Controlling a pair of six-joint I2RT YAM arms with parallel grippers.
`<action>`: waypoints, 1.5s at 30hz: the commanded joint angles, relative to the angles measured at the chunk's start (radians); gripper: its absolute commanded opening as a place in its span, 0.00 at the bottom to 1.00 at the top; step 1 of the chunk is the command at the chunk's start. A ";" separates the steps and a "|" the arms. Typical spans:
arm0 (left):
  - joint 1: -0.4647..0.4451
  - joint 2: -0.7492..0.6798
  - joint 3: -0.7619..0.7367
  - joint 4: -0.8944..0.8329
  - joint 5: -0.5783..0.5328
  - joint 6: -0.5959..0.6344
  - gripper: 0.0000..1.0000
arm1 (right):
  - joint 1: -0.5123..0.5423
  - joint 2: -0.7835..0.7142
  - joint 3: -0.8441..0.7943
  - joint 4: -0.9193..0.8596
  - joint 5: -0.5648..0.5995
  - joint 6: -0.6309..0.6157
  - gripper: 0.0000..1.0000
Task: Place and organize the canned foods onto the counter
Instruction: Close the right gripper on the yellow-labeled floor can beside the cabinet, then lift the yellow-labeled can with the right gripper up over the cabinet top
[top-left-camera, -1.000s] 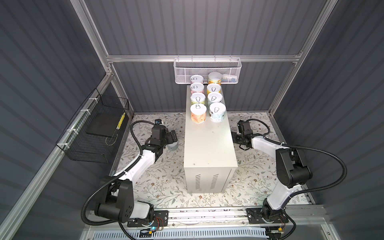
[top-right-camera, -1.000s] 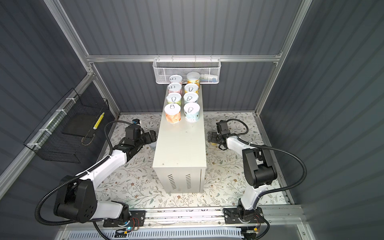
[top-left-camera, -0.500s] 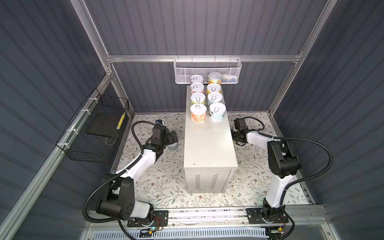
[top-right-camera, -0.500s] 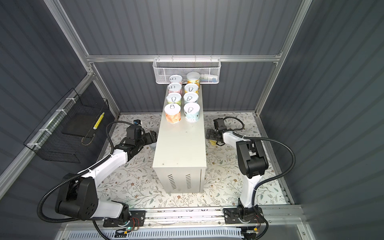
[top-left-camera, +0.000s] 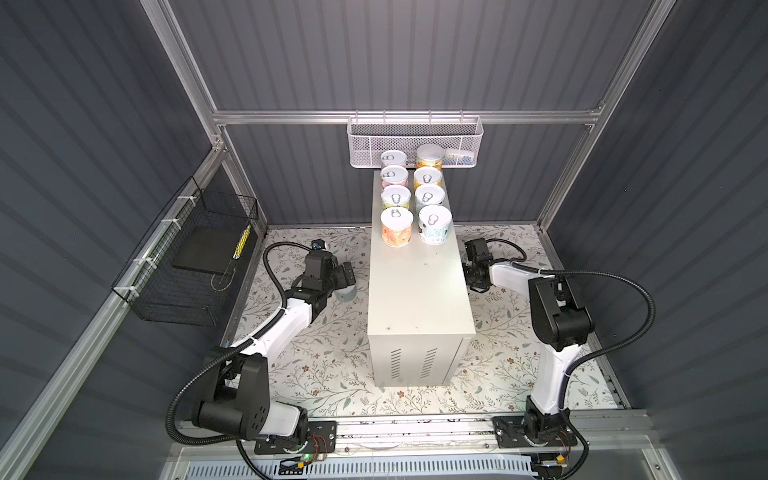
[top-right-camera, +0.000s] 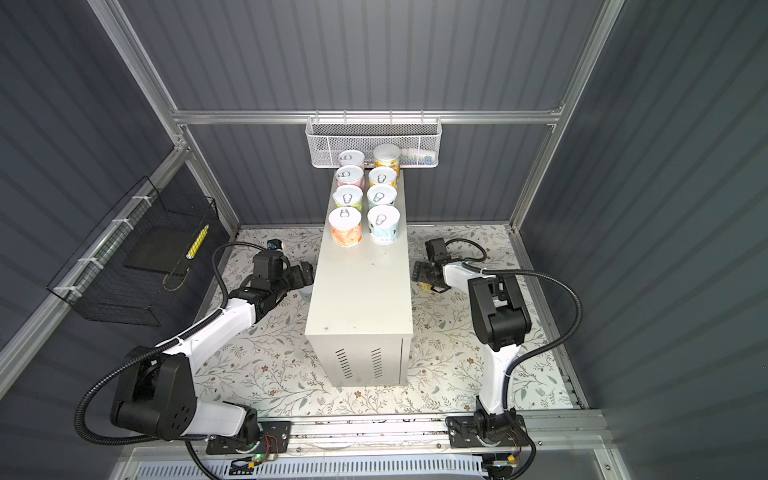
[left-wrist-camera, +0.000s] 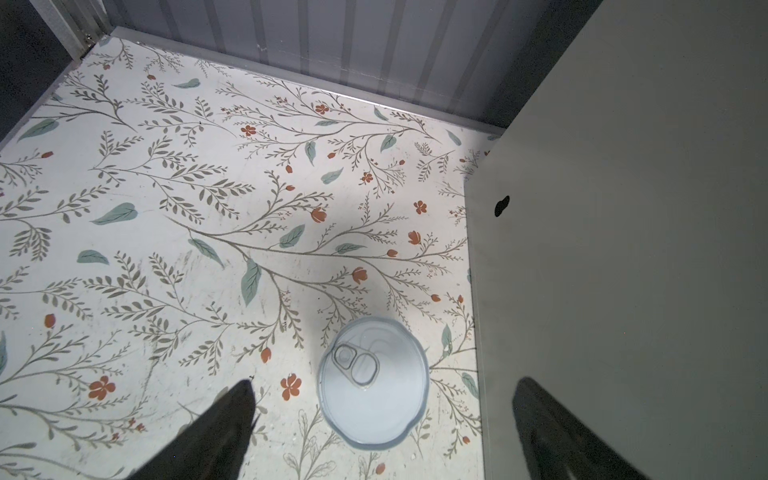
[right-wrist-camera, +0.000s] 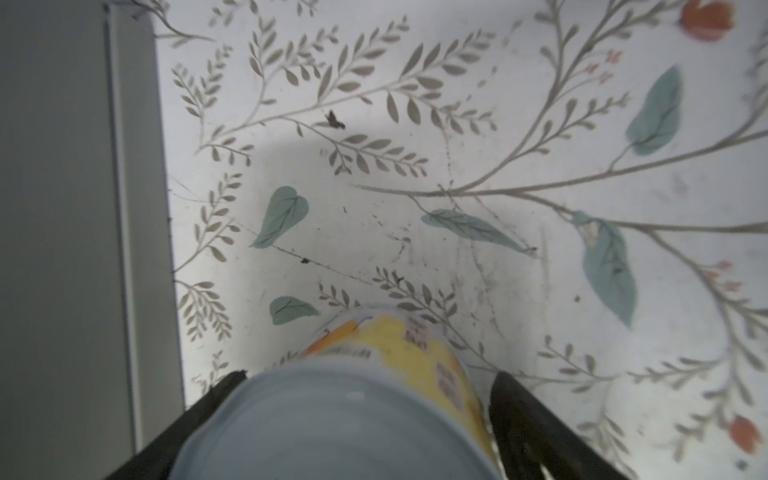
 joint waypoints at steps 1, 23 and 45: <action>-0.003 0.004 0.002 0.008 0.015 -0.004 0.98 | 0.000 0.026 0.019 -0.031 -0.001 0.038 0.89; -0.003 -0.003 0.016 -0.002 0.028 -0.010 0.97 | 0.016 -0.227 -0.085 -0.127 0.021 0.032 0.00; -0.003 -0.016 0.013 0.004 0.037 -0.009 0.97 | 0.049 -0.943 -0.056 -0.509 -0.115 0.022 0.00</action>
